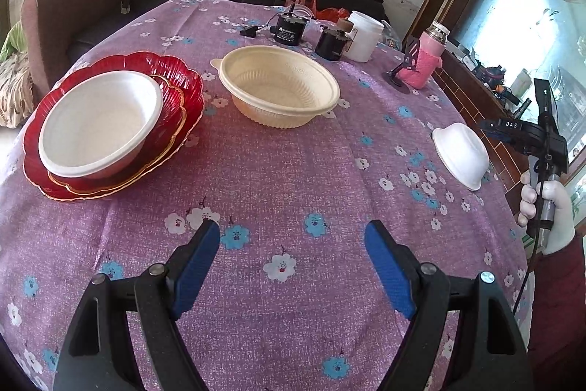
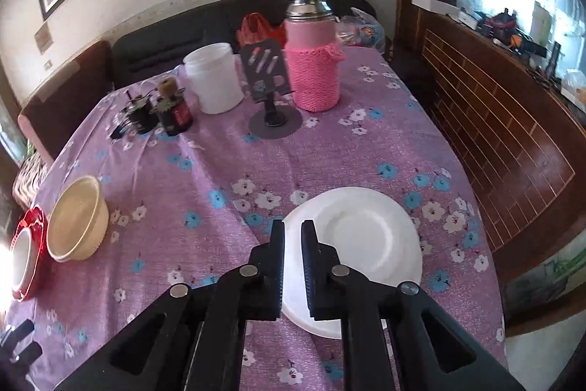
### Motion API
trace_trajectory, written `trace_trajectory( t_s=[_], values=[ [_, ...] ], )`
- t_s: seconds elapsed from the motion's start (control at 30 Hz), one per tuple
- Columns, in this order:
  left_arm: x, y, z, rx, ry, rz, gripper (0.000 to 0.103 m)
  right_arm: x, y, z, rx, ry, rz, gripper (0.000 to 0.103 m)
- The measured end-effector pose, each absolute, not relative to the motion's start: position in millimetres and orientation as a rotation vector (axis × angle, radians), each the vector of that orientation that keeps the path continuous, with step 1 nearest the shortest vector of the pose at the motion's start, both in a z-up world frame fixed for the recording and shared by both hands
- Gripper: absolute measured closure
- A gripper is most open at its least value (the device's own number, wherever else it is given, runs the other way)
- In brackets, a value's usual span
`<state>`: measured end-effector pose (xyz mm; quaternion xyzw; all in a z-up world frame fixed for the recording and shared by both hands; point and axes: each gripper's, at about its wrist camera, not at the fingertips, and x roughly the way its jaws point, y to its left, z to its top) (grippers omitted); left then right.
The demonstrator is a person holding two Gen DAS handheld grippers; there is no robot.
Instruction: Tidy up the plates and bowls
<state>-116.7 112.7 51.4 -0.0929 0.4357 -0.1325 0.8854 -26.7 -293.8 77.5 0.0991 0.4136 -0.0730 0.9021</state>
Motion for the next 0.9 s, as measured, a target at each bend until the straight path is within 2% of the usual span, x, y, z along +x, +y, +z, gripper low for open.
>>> trace_trajectory(
  t_s=[0.03,0.1,0.2,0.3,0.53,0.7,0.9],
  values=[
    [-117,113,51,-0.195,0.907,-0.275,0.022,-28,-306,74,0.250,0.847,-0.173,0.054],
    [-116,114,50,-0.194,0.913,-0.270,0.022,-29,-340,63,0.413,0.812,-0.187,0.033],
    [-115,113,48,-0.196,0.918,-0.262,0.022,-29,-393,41,0.671,0.781,-0.190,0.030],
    [-114,109,48,-0.188,0.921,-0.269,0.022,-19,-411,17,0.849,0.831,-0.074,0.028],
    [-109,93,43,-0.177,0.942,-0.292,0.022,-8,-304,49,0.579,0.903,0.283,0.028],
    [-114,89,46,-0.159,0.934,-0.307,0.022,-3,-237,65,0.537,0.924,0.440,0.028],
    [-106,104,46,-0.181,0.923,-0.268,0.022,-14,-204,65,0.476,0.926,0.403,0.028]
  ],
)
